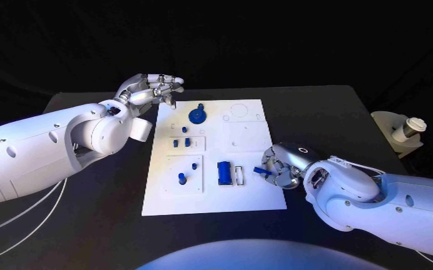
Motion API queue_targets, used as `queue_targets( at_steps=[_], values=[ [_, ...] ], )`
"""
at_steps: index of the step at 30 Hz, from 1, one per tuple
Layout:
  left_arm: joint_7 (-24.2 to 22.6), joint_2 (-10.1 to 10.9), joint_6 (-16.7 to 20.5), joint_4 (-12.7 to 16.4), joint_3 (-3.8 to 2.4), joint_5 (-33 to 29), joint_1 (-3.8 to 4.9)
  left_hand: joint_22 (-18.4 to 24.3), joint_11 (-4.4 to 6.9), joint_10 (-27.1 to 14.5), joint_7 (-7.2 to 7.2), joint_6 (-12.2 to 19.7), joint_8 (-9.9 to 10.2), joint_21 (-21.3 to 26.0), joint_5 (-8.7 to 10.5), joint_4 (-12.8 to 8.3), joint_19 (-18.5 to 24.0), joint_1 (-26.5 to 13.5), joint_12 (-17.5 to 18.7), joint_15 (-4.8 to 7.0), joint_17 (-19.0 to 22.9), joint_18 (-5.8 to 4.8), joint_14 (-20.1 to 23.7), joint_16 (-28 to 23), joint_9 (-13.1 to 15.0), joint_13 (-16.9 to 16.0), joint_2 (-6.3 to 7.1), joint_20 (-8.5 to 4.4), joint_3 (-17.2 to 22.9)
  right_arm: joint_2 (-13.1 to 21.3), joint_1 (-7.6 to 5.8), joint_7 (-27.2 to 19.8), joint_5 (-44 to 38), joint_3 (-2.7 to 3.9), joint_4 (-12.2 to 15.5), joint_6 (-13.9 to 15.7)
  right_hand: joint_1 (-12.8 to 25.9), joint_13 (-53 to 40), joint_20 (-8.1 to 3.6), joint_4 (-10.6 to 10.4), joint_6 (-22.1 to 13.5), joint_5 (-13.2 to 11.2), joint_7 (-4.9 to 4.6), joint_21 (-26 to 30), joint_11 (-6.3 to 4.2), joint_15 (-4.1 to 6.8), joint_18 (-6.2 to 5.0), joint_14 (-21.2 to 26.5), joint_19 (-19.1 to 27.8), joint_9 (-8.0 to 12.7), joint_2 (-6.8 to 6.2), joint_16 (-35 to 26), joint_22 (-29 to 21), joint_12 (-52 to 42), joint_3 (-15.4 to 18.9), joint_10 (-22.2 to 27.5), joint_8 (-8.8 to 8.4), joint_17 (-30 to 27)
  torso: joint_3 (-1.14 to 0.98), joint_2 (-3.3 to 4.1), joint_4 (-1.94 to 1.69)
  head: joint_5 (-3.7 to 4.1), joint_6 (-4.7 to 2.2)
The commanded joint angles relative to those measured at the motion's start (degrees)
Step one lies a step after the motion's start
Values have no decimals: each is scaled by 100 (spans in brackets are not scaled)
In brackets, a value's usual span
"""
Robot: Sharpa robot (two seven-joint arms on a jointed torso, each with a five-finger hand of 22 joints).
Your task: Assemble the parts on the task board
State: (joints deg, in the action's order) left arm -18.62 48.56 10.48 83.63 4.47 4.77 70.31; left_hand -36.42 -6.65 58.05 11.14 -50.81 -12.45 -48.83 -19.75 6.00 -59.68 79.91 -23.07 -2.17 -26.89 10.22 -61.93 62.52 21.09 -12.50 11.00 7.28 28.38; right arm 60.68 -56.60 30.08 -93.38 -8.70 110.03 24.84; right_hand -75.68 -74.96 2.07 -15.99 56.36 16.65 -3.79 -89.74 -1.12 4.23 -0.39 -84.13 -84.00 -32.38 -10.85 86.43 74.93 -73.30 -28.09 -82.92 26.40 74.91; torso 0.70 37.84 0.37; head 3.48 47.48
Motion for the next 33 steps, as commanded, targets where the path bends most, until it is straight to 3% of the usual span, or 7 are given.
queue_targets(
  at_steps=[1,9,13,15,24,26,33],
  values=[
    [-30,-8,-66,17,-4,-8,2,9,-14,-36,1,31,-35,35,-26,18,-4,7,-38,-15,9,35,43,39,-5,-7,-40,21,14,-30,-53,83,524,9,85,370,58,-422,-31,719,-33,4,26,-26,26,26,39,-415,-600,-125,19,23,1507,-25,-755,-32,118,610,-1,6,-3,9,0],
    [-31,-17,-64,27,-4,-8,2,9,-14,-36,1,31,-35,35,-26,18,-4,7,-38,-15,9,35,43,39,-5,-7,-40,21,14,-202,-108,43,1562,11,97,368,317,-440,-31,689,-36,42,31,-26,24,27,39,-415,-600,-145,36,21,1507,-42,-858,-44,125,609,4,12,-14,10,30],
    [-31,-16,-62,33,-4,-8,2,9,-14,-36,1,31,-35,35,-26,18,-4,7,-38,-15,9,35,43,39,-5,-7,-40,21,14,-303,-108,18,1837,9,36,304,790,-461,-25,447,-9,174,25,-26,33,14,39,-421,-600,-133,39,29,1507,-62,-862,-53,106,631,6,10,-8,-8,40],
    [-31,-16,-62,35,-4,-8,2,9,-14,-36,1,31,-35,35,-26,18,-4,7,-38,-15,9,35,43,39,-5,-7,-40,21,14,-364,-102,8,1936,8,4,277,959,-483,-28,409,20,123,39,-26,22,24,39,-422,-600,-129,-28,31,1507,-92,-836,-66,102,635,3,8,-6,-13,43],
    [-24,-18,-76,37,-4,-8,2,10,-13,-40,1,33,-39,35,-28,15,-7,15,-46,-14,12,36,44,42,-5,-7,-46,21,21,-557,-87,12,2156,3,-105,193,1148,-513,-36,382,67,107,49,-26,14,33,39,-425,-600,-126,-92,35,1507,-128,-771,-83,103,647,1,5,-1,-26,72],
    [-23,-19,-79,37,-4,-8,2,10,-13,-40,1,33,-39,35,-28,15,-7,15,-46,-14,12,36,44,42,-5,-7,-46,21,21,-586,-85,11,2178,2,-120,179,1298,-526,-40,338,91,229,51,-26,13,35,39,-426,-600,-122,-121,37,1507,-141,-667,-91,98,653,2,5,0,-27,75],
    [-19,-21,-83,36,-4,-8,3,10,-13,-40,1,33,-39,35,-28,15,-7,15,-46,-14,12,36,44,42,-5,-7,-46,21,21,-680,-72,9,2218,-1,-168,163,1413,-547,-42,293,114,212,52,-26,13,36,39,-427,-600,-117,-120,39,1507,-166,-564,-102,92,658,-4,8,-6,-29,83]
  ],
)
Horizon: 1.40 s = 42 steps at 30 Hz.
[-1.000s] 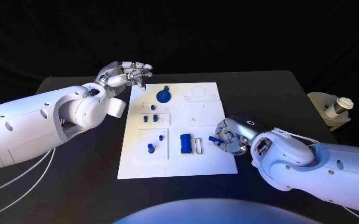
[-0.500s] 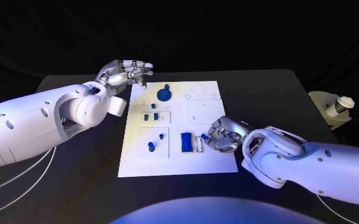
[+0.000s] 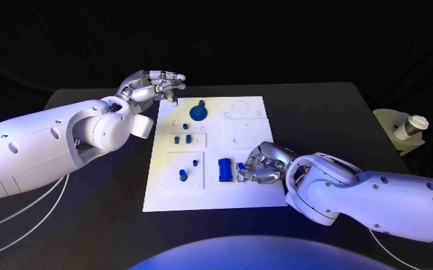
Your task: Assemble the parts on the task board
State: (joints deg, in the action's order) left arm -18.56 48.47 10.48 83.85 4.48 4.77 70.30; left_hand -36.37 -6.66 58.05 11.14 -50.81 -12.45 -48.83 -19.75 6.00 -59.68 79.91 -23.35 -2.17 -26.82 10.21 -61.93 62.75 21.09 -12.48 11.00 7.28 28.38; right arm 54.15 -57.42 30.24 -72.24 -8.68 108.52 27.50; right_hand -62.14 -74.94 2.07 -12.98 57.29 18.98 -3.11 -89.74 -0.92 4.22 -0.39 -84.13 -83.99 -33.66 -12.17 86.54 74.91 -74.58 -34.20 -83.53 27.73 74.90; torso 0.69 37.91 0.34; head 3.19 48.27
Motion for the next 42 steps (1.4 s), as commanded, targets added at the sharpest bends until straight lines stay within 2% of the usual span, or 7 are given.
queue_targets(
  at_steps=[1,9,13,20,26,33,42],
  values=[
    [-24,-11,-83,14,-5,-8,4,5,-12,-41,1,33,-39,36,-28,15,-7,15,-18,-14,5,36,44,19,-5,-9,-46,21,21,-32,11,-5,106,-3,-24,-103,71,-551,-42,-14,24,-30,-15,-26,-7,37,39,-427,-601,11,13,27,1509,-40,58,-41,-41,656,-3,3,-4,-1,3],
    [-13,-9,-85,13,-5,-8,4,5,-12,-41,1,33,-39,36,-28,15,-7,15,-18,-14,5,36,44,19,-5,-9,-46,21,21,-63,14,3,109,-3,-73,-142,216,-559,-41,-109,39,-112,-18,-26,-4,35,39,-427,-601,22,3,27,1509,-42,184,-42,-56,659,2,-1,2,-10,12],
    [-10,-10,-87,12,-5,-8,4,5,-13,-47,2,35,-43,36,-28,14,-10,19,-29,-14,8,36,44,23,-5,-10,-48,20,25,-81,14,2,82,-3,-89,-128,408,-559,-38,-245,61,176,-25,-26,3,31,39,-424,-601,27,-76,21,1509,-29,479,-37,-69,648,2,-2,3,-7,8],
    [-5,-10,-86,10,-5,-8,4,5,-14,-49,3,35,-44,36,-28,16,-10,16,-31,-14,9,36,45,24,-5,-10,-48,20,25,-105,14,-33,27,-3,-113,-59,757,-552,-41,-371,65,-477,-11,-26,-4,34,39,-420,-601,42,-57,13,1509,10,1116,-22,-108,634,1,-1,0,-4,4],
    [-2,-7,-84,10,-5,-8,4,5,-14,-49,3,35,-44,36,-28,16,-10,16,-31,-14,9,36,45,24,-5,-10,-48,20,25,-88,15,-59,-38,-3,-113,-44,776,-545,-42,-371,63,-548,-11,-26,-6,36,39,-419,-601,43,-31,10,1509,25,1180,-16,-112,629,2,-1,1,-2,3],
    [-3,-4,-87,8,-5,-8,3,5,-14,-49,3,35,-44,36,-28,16,-10,16,-31,-14,9,36,45,24,-5,-10,-48,20,25,15,19,-226,-76,-3,-65,-177,347,-552,-45,-280,49,-411,-13,-26,-5,37,39,-420,-601,46,32,7,1509,30,1282,-14,-131,629,-4,-5,3,-18,8],
    [-5,1,-90,-5,-5,-8,3,5,-14,-49,3,35,-44,36,-28,16,-10,16,-31,-14,9,36,45,24,-5,-10,-48,20,25,185,48,-475,-80,-4,34,-347,-140,-552,-35,-162,46,-780,-28,-26,8,26,39,-423,-601,61,-26,13,1509,47,1426,-6,-161,649,0,-5,9,-32,10]
  ],
)
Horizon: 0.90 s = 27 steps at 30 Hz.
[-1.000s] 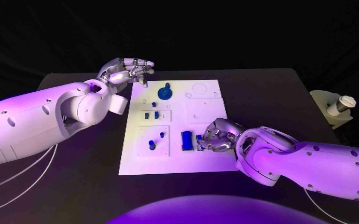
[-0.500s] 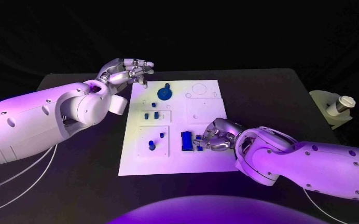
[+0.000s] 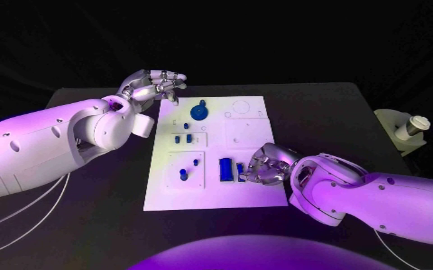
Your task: Assemble the parts on the task board
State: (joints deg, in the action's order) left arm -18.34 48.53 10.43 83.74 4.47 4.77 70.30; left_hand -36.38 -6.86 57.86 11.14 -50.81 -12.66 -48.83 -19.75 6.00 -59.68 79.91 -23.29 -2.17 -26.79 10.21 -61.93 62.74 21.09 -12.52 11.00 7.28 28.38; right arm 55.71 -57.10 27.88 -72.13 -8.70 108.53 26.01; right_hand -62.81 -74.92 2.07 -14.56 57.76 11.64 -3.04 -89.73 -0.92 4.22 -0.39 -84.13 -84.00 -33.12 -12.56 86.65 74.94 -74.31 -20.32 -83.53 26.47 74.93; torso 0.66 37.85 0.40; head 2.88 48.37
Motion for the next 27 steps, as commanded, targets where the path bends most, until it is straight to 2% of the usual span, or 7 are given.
queue_targets(
  at_steps=[1,12,20,27],
  values=[
    [-27,-5,-86,4,-4,-8,3,6,6,-29,3,35,-22,37,-28,16,-10,16,-37,-14,6,36,45,24,-5,-7,-48,20,25,47,20,-259,-94,-2,44,-203,-80,-556,-35,-9,0,-62,-36,-27,8,26,39,-423,-600,9,15,2,1506,18,46,-8,-37,644,2,1,2,-2,0],
    [-24,-3,-87,-3,-4,-8,3,6,6,-29,3,35,-22,37,-28,16,-10,16,-37,-14,6,36,45,24,-5,-7,-48,20,25,97,46,-342,-104,-2,55,-201,-68,-558,-29,-141,14,-177,-40,-27,12,21,39,-424,-600,20,49,4,1506,22,170,-8,-50,651,4,7,-9,11,-3],
    [-22,-7,-86,-1,-3,-8,3,6,6,-29,3,35,-22,37,-28,16,-10,16,-37,-14,6,36,45,24,-5,-7,-48,20,25,48,48,-303,-148,-2,-84,-252,-91,-564,-29,-167,20,-181,-37,-27,10,22,39,-426,-600,22,100,6,1506,14,179,-12,-52,657,8,3,-10,17,10],
    [-18,-12,-89,-3,-3,-8,3,8,5,-39,4,38,-29,39,-28,26,-13,9,-52,-16,11,35,46,30,-5,-8,-57,21,29,-57,47,-294,-172,-1,-232,-317,-167,-577,-31,-164,28,-174,-30,-27,4,26,39,-428,-600,23,165,11,1506,-6,182,-21,-53,670,3,6,-14,15,5]
  ],
)
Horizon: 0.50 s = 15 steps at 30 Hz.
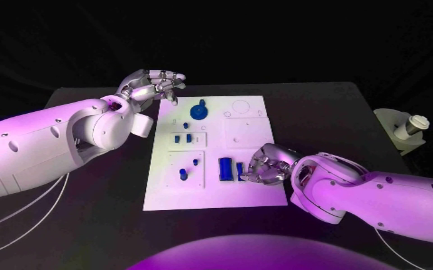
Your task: Assemble the parts on the task board
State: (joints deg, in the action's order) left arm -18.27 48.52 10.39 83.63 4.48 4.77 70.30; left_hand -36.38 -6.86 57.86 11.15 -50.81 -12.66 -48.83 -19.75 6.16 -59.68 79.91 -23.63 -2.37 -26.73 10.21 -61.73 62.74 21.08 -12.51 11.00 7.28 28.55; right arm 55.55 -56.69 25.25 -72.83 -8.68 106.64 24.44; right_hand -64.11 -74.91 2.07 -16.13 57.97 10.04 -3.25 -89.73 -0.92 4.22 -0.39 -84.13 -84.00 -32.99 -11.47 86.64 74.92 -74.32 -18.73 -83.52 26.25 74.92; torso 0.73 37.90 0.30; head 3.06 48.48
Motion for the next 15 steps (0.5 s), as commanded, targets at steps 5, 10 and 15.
queue_targets(
  at_steps=[5,10,15],
  values=[
    [-24,-16,-84,5,-4,-8,3,8,5,-39,4,38,-29,39,-28,10,-13,9,-18,4,5,35,25,30,-5,-9,-57,21,13,-137,8,-24,-146,-3,-114,-270,-218,-577,-34,45,2,-45,-5,-27,-1,31,39,-426,-600,14,61,6,1508,1,47,-18,-39,661,-6,1,-2,-8,-2],
    [-23,-22,-87,3,-3,-7,3,8,5,-39,4,38,-29,39,-28,10,-13,9,-18,4,5,35,25,30,-5,-9,-57,21,13,-177,8,23,-240,-3,-151,-282,-486,-580,-36,97,8,-384,-5,-27,-2,32,39,-428,-600,27,84,9,1508,6,69,-15,-56,671,2,-5,8,-6,-9],
    [-26,-22,-85,-1,-2,-7,3,8,5,-39,4,38,-29,39,-28,10,-13,9,-18,4,5,35,25,30,-5,-9,-57,21,13,-117,8,-9,-286,-2,-106,-97,-482,-580,-36,85,10,-391,-7,-27,0,31,39,-427,-600,29,88,6,1508,6,75,-16,-57,666,-1,-9,6,0,-13]
  ],
)
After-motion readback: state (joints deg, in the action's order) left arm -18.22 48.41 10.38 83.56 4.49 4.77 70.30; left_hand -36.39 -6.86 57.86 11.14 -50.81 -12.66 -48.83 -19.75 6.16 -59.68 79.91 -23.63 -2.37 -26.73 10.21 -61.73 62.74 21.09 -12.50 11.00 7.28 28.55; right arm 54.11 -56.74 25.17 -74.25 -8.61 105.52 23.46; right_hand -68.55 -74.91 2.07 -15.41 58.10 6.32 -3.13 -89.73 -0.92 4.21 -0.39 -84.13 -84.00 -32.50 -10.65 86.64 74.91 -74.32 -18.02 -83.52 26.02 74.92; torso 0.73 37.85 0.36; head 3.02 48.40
